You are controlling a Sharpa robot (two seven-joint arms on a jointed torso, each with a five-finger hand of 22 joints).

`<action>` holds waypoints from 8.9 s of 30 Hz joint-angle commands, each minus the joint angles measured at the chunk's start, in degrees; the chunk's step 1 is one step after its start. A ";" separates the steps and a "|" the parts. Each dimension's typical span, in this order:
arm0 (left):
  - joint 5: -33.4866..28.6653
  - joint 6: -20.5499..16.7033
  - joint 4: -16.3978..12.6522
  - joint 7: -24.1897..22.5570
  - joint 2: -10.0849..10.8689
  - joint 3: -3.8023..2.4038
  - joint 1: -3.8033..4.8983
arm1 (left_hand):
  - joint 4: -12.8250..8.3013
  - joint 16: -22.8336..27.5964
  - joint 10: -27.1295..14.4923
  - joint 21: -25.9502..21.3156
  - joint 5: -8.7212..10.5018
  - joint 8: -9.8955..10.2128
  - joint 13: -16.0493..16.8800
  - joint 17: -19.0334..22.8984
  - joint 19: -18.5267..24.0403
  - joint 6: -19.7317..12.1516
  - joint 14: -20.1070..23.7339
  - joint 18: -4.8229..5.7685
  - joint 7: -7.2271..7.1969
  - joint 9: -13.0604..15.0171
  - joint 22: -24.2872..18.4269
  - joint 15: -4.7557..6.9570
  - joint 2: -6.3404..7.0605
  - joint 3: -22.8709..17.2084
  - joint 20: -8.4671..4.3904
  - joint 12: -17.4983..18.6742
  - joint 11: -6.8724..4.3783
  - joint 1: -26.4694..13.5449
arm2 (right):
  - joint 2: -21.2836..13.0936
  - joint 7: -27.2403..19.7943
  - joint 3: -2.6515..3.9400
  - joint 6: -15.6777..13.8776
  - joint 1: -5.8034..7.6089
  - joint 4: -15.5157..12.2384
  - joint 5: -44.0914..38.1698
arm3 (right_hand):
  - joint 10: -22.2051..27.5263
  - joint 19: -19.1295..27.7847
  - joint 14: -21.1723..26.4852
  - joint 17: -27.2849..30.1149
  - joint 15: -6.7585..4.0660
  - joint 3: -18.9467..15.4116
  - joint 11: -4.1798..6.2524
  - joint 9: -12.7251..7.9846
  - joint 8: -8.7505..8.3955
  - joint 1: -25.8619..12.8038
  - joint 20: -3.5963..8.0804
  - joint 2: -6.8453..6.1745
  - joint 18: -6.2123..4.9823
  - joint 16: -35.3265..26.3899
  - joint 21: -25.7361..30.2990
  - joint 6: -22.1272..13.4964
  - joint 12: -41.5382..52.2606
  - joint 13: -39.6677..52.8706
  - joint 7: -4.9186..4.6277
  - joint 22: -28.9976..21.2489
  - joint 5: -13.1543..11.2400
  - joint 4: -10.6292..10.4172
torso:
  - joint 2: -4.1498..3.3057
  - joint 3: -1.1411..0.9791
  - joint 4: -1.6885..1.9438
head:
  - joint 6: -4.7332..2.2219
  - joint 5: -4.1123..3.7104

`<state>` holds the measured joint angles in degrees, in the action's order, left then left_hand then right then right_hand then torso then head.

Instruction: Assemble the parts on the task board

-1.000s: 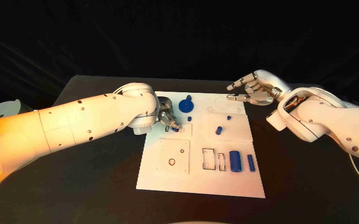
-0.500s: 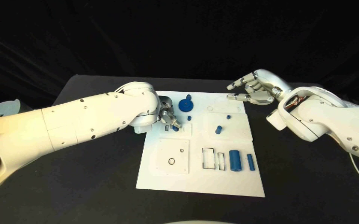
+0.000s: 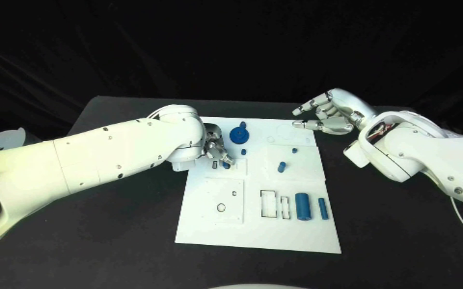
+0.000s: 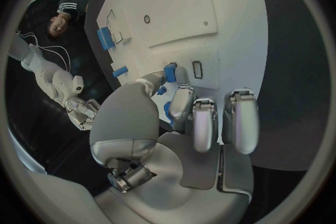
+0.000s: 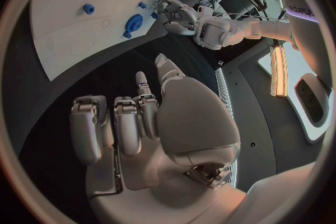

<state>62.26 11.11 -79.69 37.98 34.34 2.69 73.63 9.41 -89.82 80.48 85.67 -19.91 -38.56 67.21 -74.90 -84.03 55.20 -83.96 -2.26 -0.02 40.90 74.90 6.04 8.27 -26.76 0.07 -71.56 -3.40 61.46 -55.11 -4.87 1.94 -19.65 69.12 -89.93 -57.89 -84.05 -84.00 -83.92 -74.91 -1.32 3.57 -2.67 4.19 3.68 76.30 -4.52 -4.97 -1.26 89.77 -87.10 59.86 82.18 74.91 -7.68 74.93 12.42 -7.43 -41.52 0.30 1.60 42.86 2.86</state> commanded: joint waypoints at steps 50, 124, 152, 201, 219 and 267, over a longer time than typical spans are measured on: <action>-8.43 -3.73 -1.96 -0.85 3.68 -3.35 0.41 | 6.83 -0.18 -3.05 -2.25 16.75 2.96 -4.28 -15.10 -2.97 -4.02 -6.04 0.20 1.97 -0.53 6.08 -0.33 -3.40 27.92 0.17 3.67 1.20 0.29 | 0.20 -0.33 -0.07 0.84 -0.09 0.72 -0.17 | -2.74 -2.60 -6.00 -14.80 0.06 -0.89 -0.13 0.07 0.14 -0.84 -0.32 0.25 -0.26 0.02 0.28 0.22 -0.40 11.41 0.01 8.76 0.50 -0.48 | -0.05 0.00 -0.01 | -0.74 -0.12; -2.49 11.64 22.08 -3.53 -7.85 -1.83 3.80 | 6.34 -0.18 -3.23 -2.58 15.58 5.38 -5.33 -15.10 -3.02 -1.15 -6.04 0.14 2.46 -6.73 6.20 -1.01 -10.11 30.60 1.12 3.69 1.76 9.15 | 1.25 -0.46 -0.14 0.96 -0.20 1.74 -0.08 | -2.76 -2.61 -6.00 -14.81 0.04 -1.01 -0.11 0.07 0.14 -0.89 -0.30 0.34 -0.26 0.03 0.28 0.22 -0.35 11.43 0.03 8.76 0.66 -0.55 | 0.03 -0.01 0.02 | -0.55 0.57; -7.76 4.63 14.33 -3.66 -2.63 -1.79 3.81 | -4.80 -0.18 -2.52 -2.92 12.63 3.13 -5.94 -15.10 -3.02 -3.30 -6.04 0.11 2.65 -6.07 6.44 -1.08 -3.11 -8.98 1.06 4.39 1.74 12.00 | 1.35 -0.42 -0.17 1.24 -0.22 2.01 -0.07 | -2.80 -2.60 -6.01 -14.82 0.02 -1.05 -0.09 0.07 0.15 -0.80 -0.29 0.47 -0.26 0.04 0.30 0.24 -0.27 11.46 0.05 8.73 0.84 -0.54 | 0.25 -0.29 0.31 | -0.40 0.78; 2.18 -2.52 -4.37 -0.80 5.64 -0.23 -0.54 | -6.39 -0.18 -1.98 -1.82 10.34 0.84 -7.28 -15.10 -3.57 -2.87 -6.04 0.43 2.01 -5.02 7.87 -0.64 -0.94 -13.04 0.62 5.10 1.15 8.80 | 1.31 -0.55 -0.33 1.43 -0.59 2.21 0.10 | -2.77 -2.58 -5.98 -14.74 0.01 -1.12 -0.08 0.07 0.15 -0.78 -0.28 0.48 -0.27 -0.02 0.32 0.26 -0.36 11.42 0.06 8.70 0.89 -0.54 | 0.49 -0.58 0.67 | 0.95 0.94; 2.21 -0.98 -3.44 -0.86 4.61 -0.12 -1.04 | -6.64 -0.18 -1.98 -1.72 10.33 0.72 -7.59 -15.10 -3.61 -2.83 -6.04 0.47 1.96 -5.00 8.00 -0.65 -0.64 -13.24 0.62 5.32 1.12 8.64 | 1.26 -0.62 -0.33 1.52 -0.63 2.18 0.24 | -2.77 -2.58 -5.98 -14.74 0.01 -1.12 -0.08 0.07 0.15 -0.78 -0.28 0.48 -0.27 -0.02 0.32 0.26 -0.36 11.42 0.06 8.70 0.89 -0.54 | 0.51 -0.60 0.70 | 1.18 0.83; 1.50 3.84 -1.84 -0.60 2.70 0.10 -1.37 | -5.06 -0.18 0.47 -1.33 9.87 -0.39 -3.63 -15.10 -3.79 -0.22 -6.04 0.59 0.66 -5.61 8.66 -0.04 0.54 -9.93 0.23 1.89 0.23 2.23 | 1.09 -0.59 -0.33 1.76 -0.66 1.95 0.29 | -2.77 -2.58 -5.98 -14.74 0.01 -1.12 -0.08 0.07 0.15 -0.78 -0.28 0.48 -0.27 -0.02 0.32 0.26 -0.36 11.42 0.06 8.70 0.89 -0.54 | 0.52 -0.57 0.69 | 1.86 0.66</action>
<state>65.22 11.71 -81.34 37.39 37.39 2.36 72.88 4.45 -89.82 80.60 84.09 -10.09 -38.81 63.48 -74.91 -83.82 52.86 -84.07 -2.26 2.35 35.32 74.90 5.54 8.68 -36.78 0.69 -69.45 -3.27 64.10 -54.03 -5.05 1.61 -18.67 68.49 -87.88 -57.45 -84.05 -84.00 -83.92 -74.90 -1.33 2.71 -2.67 4.20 3.68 75.85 -4.53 -4.51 -1.25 89.77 -87.10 59.86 81.97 74.90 -7.68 74.92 13.09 -7.98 -41.03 -0.26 2.27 44.69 3.53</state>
